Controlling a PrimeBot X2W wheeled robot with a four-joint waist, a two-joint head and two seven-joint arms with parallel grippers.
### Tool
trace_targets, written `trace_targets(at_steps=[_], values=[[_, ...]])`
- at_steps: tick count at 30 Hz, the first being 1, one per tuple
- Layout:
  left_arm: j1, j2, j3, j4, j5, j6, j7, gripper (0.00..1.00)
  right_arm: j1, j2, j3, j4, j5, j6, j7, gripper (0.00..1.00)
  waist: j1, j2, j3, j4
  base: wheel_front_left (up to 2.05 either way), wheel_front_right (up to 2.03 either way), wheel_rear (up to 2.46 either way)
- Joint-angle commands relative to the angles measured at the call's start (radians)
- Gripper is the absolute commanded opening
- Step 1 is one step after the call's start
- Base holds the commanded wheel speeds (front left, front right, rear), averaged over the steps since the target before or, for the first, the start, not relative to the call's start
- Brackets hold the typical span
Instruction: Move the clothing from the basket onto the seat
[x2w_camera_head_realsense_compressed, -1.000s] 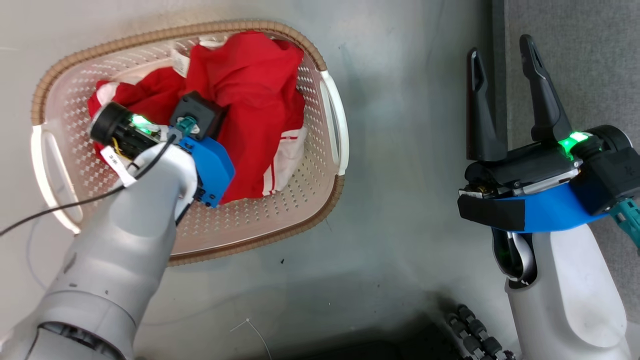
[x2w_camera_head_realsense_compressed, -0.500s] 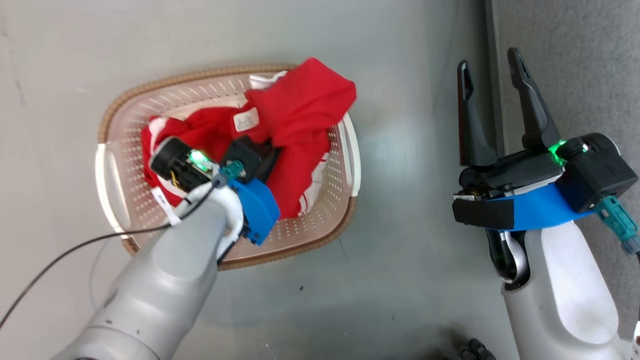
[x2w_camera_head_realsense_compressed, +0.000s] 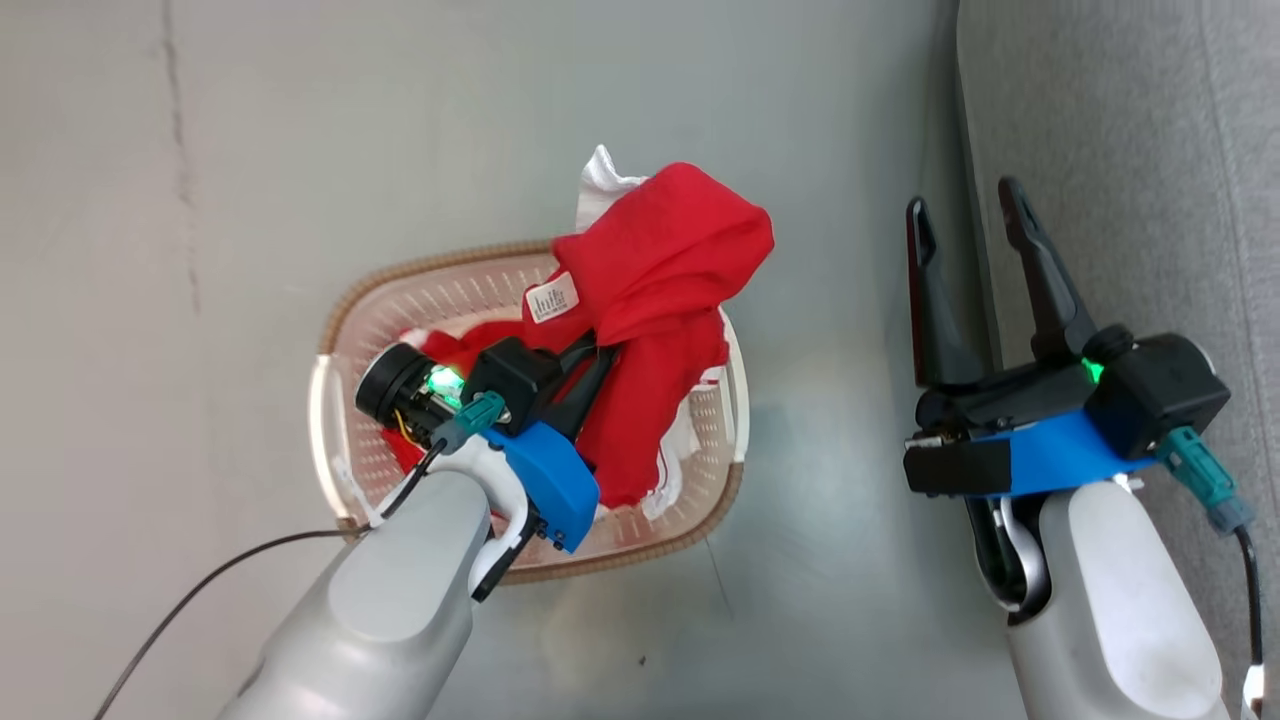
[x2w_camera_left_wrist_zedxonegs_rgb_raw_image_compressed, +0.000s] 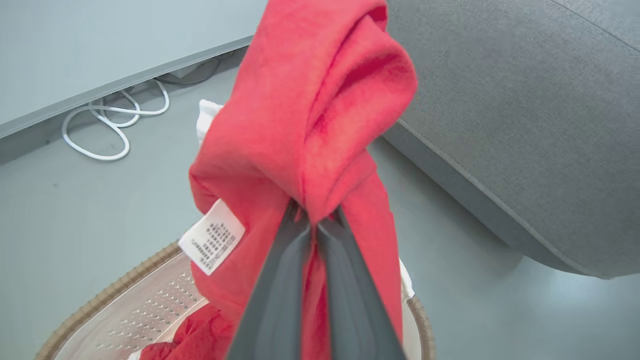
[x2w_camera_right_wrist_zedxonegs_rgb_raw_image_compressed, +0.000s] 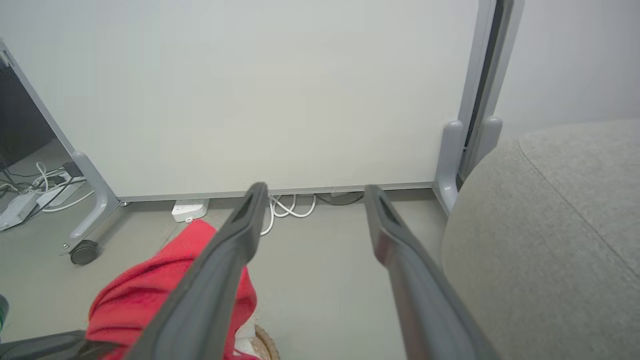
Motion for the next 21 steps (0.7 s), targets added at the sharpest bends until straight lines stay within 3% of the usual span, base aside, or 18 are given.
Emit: trace_targets(at_steps=[1,21], values=[[0.026,0.002,0.022,-0.026,0.009,-0.005,-0.003,0.0,0.018,-0.002,-0.003,0.008,-0.006,-0.001,-0.001,1.0,0.0001,0.0,-0.063,0.027,0.0,0.0,0.0],[0.09,-0.012,0.131,-0.211,0.064,-0.005,-0.003,0.0,0.154,-0.002,-0.004,0.069,0.023,-0.001,-0.001,1.0,0.0001,0.0,-0.346,0.071,0.0,0.0,0.0]])
